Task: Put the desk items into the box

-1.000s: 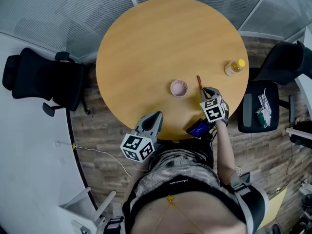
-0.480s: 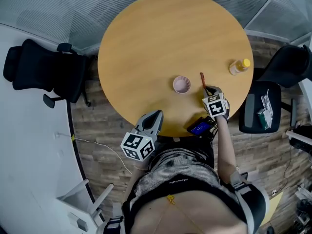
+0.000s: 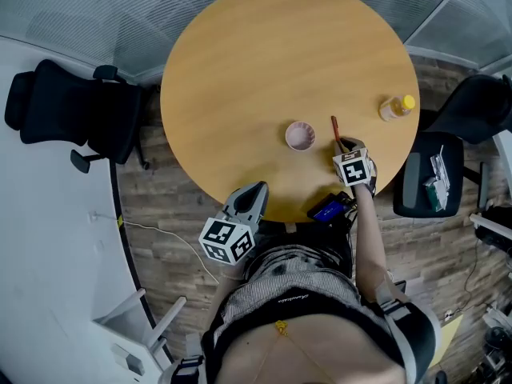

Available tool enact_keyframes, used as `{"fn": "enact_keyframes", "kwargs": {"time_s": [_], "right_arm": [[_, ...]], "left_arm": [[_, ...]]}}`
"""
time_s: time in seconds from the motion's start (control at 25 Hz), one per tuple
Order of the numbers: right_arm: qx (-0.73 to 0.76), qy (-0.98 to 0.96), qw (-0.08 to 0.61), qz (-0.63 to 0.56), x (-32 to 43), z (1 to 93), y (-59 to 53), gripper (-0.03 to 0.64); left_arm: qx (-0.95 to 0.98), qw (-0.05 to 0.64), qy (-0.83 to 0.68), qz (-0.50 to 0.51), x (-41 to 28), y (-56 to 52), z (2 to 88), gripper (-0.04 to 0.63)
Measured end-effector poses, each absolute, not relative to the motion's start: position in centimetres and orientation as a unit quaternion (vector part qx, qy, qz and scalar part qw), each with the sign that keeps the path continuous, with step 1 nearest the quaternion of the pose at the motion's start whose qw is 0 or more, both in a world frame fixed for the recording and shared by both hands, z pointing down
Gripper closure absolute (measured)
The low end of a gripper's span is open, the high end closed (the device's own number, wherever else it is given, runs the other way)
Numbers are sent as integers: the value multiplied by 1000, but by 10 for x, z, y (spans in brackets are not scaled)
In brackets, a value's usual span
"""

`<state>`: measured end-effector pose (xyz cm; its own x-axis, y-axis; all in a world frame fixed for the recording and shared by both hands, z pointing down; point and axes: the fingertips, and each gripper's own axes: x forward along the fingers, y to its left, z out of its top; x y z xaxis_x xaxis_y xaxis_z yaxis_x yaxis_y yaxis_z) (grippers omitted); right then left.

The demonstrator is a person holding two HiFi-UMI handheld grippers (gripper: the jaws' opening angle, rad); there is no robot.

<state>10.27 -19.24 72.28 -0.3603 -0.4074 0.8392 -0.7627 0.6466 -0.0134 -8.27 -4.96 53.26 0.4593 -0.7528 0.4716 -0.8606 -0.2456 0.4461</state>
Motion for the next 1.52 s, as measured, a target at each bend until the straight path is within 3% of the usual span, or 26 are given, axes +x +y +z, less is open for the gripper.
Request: {"fn": "enact_keyframes", "kwargs": {"time_s": [0.16,0.28,0.64,1.52], "right_arm": [[366,-793,435,218,103,731,-191,574],[369,-788,440,225,105,737,-190,521],[389,-790,404,248,109,742,-189,526],[402,-774,414,261,112,744,-189,549]], "left_arm": [[784,338,-514,82,-85,-49,535,577],[783,339,-514,82,-85,-49,536,577],[787,342,-508,80,-85,-50,537,577],[812,325,-481,64,-82,-53,523,577]]}}
